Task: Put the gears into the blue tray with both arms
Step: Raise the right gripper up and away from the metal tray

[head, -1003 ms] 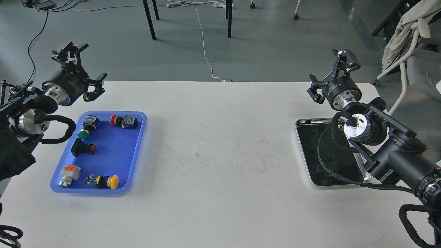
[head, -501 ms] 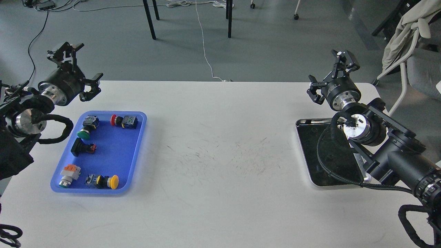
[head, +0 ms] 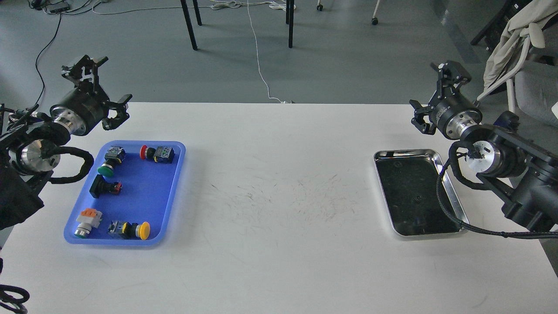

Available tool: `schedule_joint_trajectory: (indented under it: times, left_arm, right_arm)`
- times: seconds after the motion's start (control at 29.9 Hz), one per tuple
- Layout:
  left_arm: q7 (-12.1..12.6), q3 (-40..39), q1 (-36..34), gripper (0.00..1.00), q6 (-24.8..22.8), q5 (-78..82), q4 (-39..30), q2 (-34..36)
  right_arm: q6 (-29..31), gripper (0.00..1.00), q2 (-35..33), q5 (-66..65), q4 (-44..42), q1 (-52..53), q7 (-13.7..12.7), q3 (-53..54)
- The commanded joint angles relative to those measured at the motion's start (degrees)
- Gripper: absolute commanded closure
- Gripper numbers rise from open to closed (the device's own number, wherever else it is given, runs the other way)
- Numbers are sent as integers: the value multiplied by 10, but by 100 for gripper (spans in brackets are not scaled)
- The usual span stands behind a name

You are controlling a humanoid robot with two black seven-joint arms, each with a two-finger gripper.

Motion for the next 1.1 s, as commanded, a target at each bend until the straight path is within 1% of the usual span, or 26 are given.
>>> schedule_joint_trajectory:
  times: [0.0, 0.03, 0.13, 0.2, 0.3, 0.4, 0.53, 0.7, 0.84, 0.94, 1.07]
  left_arm:
    - [0, -1, 0, 0, 0, 0, 0, -3]
    - [0, -1, 0, 0, 1, 0, 0, -3]
    - [0, -2, 0, 0, 1, 0, 0, -4]
    - [-1, -2, -1, 0, 0, 0, 0, -4]
    - [-1, -3, -1, 0, -1, -1, 0, -3]
    - [-1, -3, -1, 0, -2, -3, 0, -3]
    - [-2, -3, 0, 0, -2, -4, 0, -2]
    - [-2, -3, 3, 0, -3, -5, 0, 0]
    - [-2, -3, 2, 0, -3, -5, 0, 2]
    - [-2, -3, 3, 0, -3, -5, 0, 2]
    - [-2, -4, 3, 0, -3, -6, 0, 0]
  right_arm:
    - [0, 1, -58, 0, 30, 42, -21, -76]
    - [0, 1, -73, -4, 41, 53, -32, -89]
    - [3, 1, -110, -36, 78, 97, -82, -155]
    - [6, 1, -121, -68, 83, 125, -101, -210]
    - [9, 1, -125, -105, 99, 158, -102, -260]
    - [9, 1, -139, -151, 107, 185, -100, -286]
    - [3, 1, -141, -181, 109, 207, -101, -293]
    - [1, 1, -140, -212, 119, 210, -99, -290]
    - [7, 2, -143, -239, 128, 213, -108, -298]
    - [14, 2, -146, -323, 134, 215, -107, -309]
    - [70, 3, -150, -457, 142, 219, -102, -314]
